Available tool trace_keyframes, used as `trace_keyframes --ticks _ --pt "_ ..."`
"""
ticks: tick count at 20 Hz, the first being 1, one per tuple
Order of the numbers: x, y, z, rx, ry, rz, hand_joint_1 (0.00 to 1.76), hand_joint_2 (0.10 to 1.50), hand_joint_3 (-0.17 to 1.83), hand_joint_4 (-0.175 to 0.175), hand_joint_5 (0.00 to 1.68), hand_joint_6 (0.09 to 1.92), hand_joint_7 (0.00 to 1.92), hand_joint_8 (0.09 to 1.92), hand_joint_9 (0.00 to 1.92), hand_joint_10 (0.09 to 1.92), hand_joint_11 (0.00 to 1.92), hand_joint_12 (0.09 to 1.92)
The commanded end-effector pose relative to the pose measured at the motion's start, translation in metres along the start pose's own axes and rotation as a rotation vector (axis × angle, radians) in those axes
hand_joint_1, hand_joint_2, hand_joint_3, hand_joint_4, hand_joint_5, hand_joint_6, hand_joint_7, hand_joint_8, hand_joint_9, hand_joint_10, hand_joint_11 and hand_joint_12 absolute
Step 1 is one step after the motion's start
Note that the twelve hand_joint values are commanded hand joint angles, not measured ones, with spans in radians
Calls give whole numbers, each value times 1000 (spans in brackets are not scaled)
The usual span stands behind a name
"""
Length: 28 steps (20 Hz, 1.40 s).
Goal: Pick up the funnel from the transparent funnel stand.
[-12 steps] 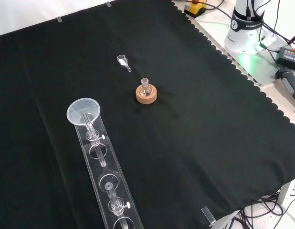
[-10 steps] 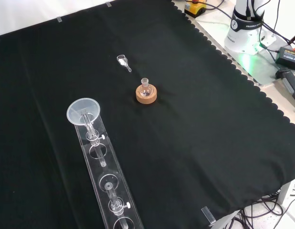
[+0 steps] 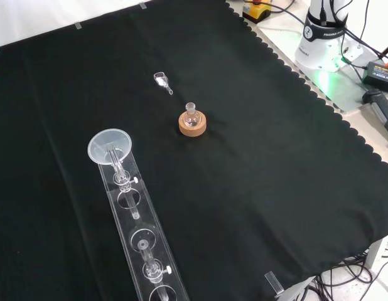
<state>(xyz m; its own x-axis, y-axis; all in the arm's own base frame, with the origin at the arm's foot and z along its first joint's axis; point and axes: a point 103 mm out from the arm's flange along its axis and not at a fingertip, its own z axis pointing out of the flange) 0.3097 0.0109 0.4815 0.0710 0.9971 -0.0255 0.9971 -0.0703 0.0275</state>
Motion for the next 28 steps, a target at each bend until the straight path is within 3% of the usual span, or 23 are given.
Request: trace_keyframes --ticks 1,4,10,16,22,28 --pt "-14 9 13 -185 165 -49 202 900 95 33 0 87 0 87 0 87 0 1006" --pt "-22 27 27 -213 211 -41 212 878 73 43 0 87 0 87 0 87 0 1119" --pt "-24 85 50 -166 219 -61 193 837 31 86 0 87 0 87 0 87 0 540" --pt "2 138 62 -170 212 -80 190 825 18 96 0 87 0 87 0 87 0 391" --pt "35 187 76 -160 203 -51 192 816 13 98 0 87 0 87 0 87 0 374" --pt "69 224 94 -126 172 -63 195 815 12 98 0 87 0 87 0 87 0 368"
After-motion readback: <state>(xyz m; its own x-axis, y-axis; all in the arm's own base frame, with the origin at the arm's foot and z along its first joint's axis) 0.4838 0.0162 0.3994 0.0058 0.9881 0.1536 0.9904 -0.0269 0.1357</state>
